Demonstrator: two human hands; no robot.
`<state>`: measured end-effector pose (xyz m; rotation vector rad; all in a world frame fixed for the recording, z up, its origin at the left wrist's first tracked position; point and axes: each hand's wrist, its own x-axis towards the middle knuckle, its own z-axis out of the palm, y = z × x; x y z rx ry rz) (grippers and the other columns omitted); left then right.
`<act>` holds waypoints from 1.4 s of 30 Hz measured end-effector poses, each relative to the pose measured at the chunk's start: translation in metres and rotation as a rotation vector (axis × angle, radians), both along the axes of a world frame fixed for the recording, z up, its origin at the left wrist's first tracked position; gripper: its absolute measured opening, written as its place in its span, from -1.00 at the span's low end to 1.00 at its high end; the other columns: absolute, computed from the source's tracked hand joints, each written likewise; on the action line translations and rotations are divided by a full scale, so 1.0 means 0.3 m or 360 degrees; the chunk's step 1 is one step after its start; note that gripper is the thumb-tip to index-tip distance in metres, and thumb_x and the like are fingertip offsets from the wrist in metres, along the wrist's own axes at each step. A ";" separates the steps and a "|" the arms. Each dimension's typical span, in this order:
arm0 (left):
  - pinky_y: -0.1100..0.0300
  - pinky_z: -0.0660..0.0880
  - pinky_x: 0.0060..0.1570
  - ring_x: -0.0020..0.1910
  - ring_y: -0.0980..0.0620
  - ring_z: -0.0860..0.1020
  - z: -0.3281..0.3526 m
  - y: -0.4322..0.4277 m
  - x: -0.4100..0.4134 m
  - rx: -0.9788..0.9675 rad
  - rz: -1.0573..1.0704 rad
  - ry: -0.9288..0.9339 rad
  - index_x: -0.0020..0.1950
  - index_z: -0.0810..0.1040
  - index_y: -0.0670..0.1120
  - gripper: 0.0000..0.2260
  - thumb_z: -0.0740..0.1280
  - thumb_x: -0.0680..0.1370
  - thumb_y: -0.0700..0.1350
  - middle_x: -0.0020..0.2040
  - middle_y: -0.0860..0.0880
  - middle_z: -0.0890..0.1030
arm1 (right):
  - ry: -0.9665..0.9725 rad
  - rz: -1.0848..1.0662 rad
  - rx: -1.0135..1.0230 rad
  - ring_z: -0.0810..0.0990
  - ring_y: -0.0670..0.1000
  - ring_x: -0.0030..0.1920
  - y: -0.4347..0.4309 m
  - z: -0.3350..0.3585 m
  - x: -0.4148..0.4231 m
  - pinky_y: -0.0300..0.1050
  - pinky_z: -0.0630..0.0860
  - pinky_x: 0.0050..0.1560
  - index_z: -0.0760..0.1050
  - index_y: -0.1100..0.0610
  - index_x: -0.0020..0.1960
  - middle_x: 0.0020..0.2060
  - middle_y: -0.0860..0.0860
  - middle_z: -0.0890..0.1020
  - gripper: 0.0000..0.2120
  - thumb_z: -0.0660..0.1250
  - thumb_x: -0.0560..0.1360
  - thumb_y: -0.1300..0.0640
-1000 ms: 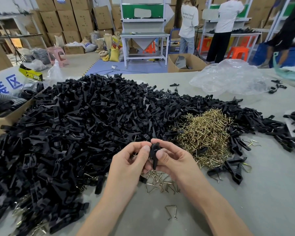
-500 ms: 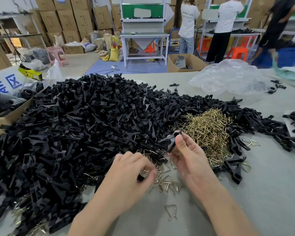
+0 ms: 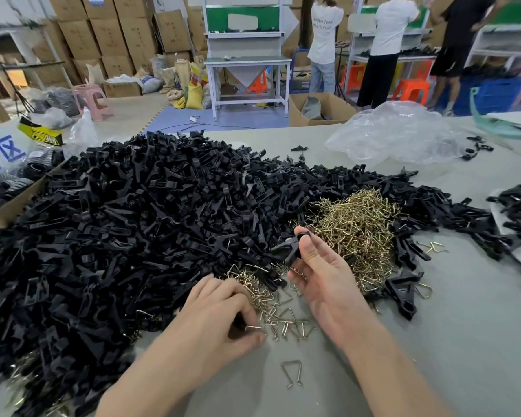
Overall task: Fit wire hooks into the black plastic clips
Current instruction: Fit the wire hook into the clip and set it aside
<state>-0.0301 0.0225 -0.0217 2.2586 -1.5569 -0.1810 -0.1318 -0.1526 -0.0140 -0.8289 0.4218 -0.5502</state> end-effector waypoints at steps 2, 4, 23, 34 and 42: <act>0.26 0.11 0.45 0.18 0.29 0.35 0.006 -0.002 -0.010 -0.0104 -0.0002 0.0056 -0.16 0.45 0.21 -0.81 0.28 0.49 0.29 0.00 0.29 0.48 | -0.0011 0.0003 0.0046 0.58 -0.06 -0.24 0.000 -0.001 0.003 -0.20 0.60 -0.23 0.72 0.02 -0.02 -0.12 0.03 0.65 -0.77 0.48 0.33 0.08; 0.34 0.38 0.13 0.04 0.26 0.46 0.037 -0.007 -0.033 -0.0313 0.0184 0.0302 -0.14 0.51 0.20 -0.81 0.32 0.48 0.29 -0.07 0.24 0.56 | -0.0034 0.0023 0.0085 0.61 -0.06 -0.23 0.003 0.000 0.005 -0.19 0.61 -0.22 0.73 0.01 -0.04 -0.14 0.01 0.68 -0.79 0.47 0.34 0.08; 0.25 0.60 -0.34 -0.29 0.03 0.67 0.085 -0.101 -0.115 -0.1051 0.0625 0.2627 -0.23 0.73 -0.16 -0.80 0.53 0.31 -0.03 -0.24 -0.16 0.68 | -0.0218 0.0457 -0.0056 0.64 0.02 -0.14 0.057 -0.009 0.010 -0.09 0.60 0.00 0.68 0.07 0.14 -0.09 0.10 0.66 -0.75 0.32 0.52 0.10; 0.29 0.52 -0.47 -0.45 0.10 0.55 0.082 -0.097 -0.103 -0.0890 0.0612 0.2594 -0.33 0.64 -0.13 -0.84 0.48 0.39 -0.07 -0.36 -0.09 0.58 | -0.0222 0.0466 -0.0063 0.62 0.03 -0.17 0.064 -0.014 0.017 -0.15 0.62 -0.15 0.68 0.12 0.12 -0.09 0.14 0.63 -0.74 0.30 0.51 0.12; 0.28 0.54 -0.41 -0.42 0.11 0.54 0.085 -0.081 -0.082 -0.0773 0.0432 0.2671 -0.24 0.63 -0.17 -0.85 0.47 0.42 -0.09 -0.32 -0.08 0.59 | -0.0253 0.0532 0.0047 0.64 0.04 -0.18 0.060 -0.025 0.015 -0.11 0.63 -0.13 0.65 0.14 0.20 -0.09 0.13 0.65 -0.72 0.28 0.57 0.11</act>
